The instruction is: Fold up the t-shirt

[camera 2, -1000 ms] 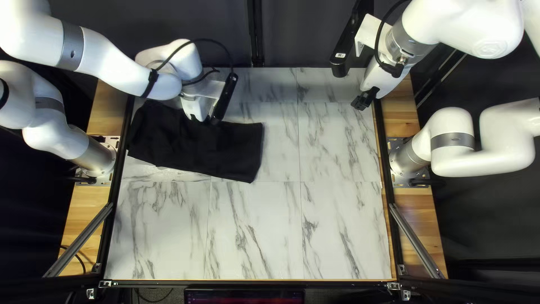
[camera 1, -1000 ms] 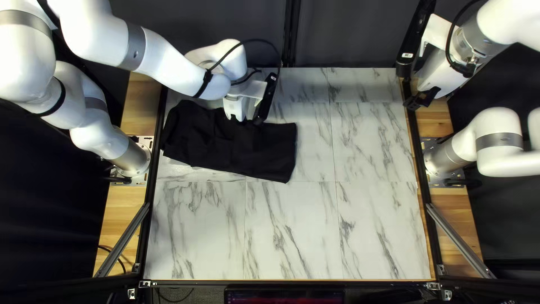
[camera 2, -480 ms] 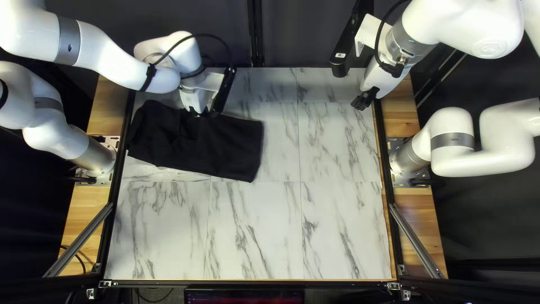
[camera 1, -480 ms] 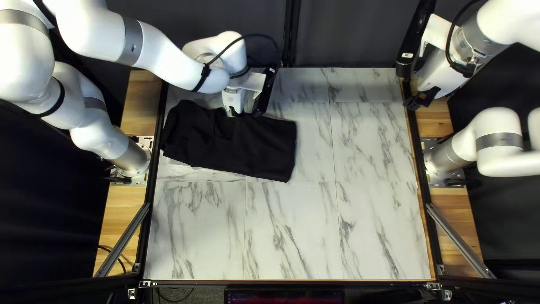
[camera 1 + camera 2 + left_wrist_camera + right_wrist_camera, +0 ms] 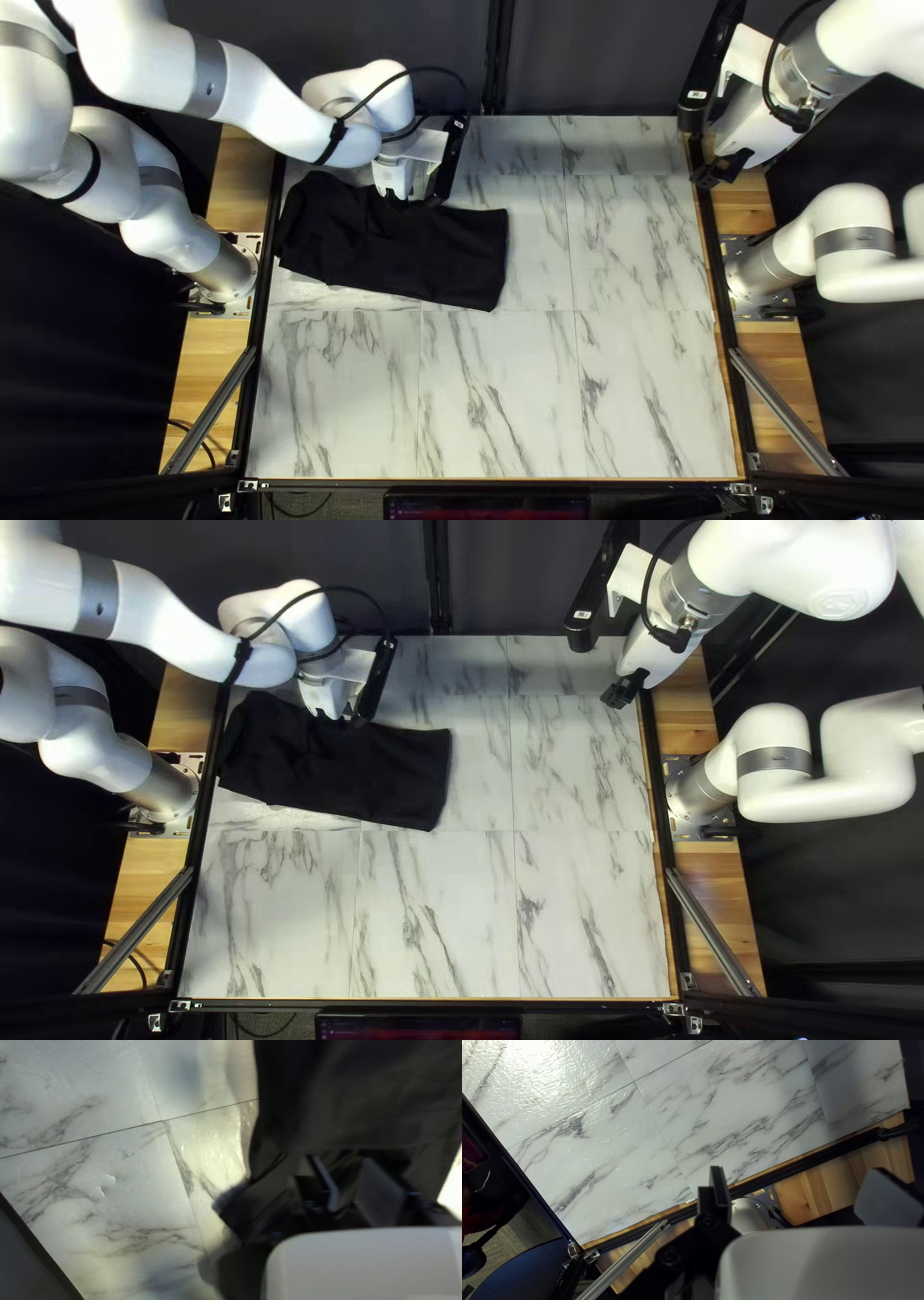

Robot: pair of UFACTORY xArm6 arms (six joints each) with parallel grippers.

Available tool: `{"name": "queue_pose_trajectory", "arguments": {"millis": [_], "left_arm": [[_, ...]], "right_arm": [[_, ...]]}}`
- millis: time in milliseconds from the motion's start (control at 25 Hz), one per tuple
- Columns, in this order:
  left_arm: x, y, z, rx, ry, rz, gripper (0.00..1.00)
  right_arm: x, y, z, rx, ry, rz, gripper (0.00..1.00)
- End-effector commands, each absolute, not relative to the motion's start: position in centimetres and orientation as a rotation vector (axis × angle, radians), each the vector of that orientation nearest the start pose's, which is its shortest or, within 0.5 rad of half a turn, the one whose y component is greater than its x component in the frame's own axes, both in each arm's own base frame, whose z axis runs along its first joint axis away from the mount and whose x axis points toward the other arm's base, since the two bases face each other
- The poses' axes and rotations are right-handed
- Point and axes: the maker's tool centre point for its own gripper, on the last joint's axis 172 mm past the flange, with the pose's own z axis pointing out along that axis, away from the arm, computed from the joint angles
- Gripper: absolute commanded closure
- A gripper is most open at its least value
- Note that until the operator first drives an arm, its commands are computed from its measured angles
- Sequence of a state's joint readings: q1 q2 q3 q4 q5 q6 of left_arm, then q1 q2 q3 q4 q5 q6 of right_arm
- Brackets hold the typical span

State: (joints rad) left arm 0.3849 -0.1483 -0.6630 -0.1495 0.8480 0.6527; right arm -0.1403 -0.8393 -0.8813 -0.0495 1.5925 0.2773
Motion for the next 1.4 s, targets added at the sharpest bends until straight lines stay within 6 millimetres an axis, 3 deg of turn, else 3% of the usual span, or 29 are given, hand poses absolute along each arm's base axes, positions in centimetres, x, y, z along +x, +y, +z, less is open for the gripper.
{"name": "queue_pose_trajectory", "arguments": {"millis": [40,320,520,720,960,1080,1280,1400], "left_arm": [[35.8,12.2,10.9,-3.242,0.265,-0.047,0.00],[34.6,11.8,12.0,-3.232,0.243,-0.062,0.00],[32.7,11.8,12.9,-3.218,0.244,-0.058,0.00],[31.2,9.5,12.4,-3.192,0.299,-0.061,0.00],[29.6,4.1,11.2,-3.129,0.360,-0.002,0.00],[28.6,2.6,11.1,-3.076,0.397,0.044,0.00],[26.3,1.7,10.8,-2.946,0.494,0.109,0.00],[25.2,3.1,10.4,-2.830,0.417,0.163,0.00]], "right_arm": [[25.6,-5.0,36.8,-3.105,0.665,-0.208,0.00],[25.6,-5.0,36.8,-3.105,0.665,-0.208,0.00],[25.6,-5.0,36.8,-3.105,0.665,-0.208,0.00],[25.6,-5.0,36.8,-3.105,0.665,-0.208,0.00],[25.6,-5.0,36.8,-3.105,0.665,-0.208,0.00],[25.6,-5.0,36.8,-3.105,0.665,-0.208,0.00],[25.6,-5.0,36.8,-3.105,0.665,-0.208,0.00],[25.6,-5.0,36.8,-3.105,0.665,-0.208,0.00]]}}
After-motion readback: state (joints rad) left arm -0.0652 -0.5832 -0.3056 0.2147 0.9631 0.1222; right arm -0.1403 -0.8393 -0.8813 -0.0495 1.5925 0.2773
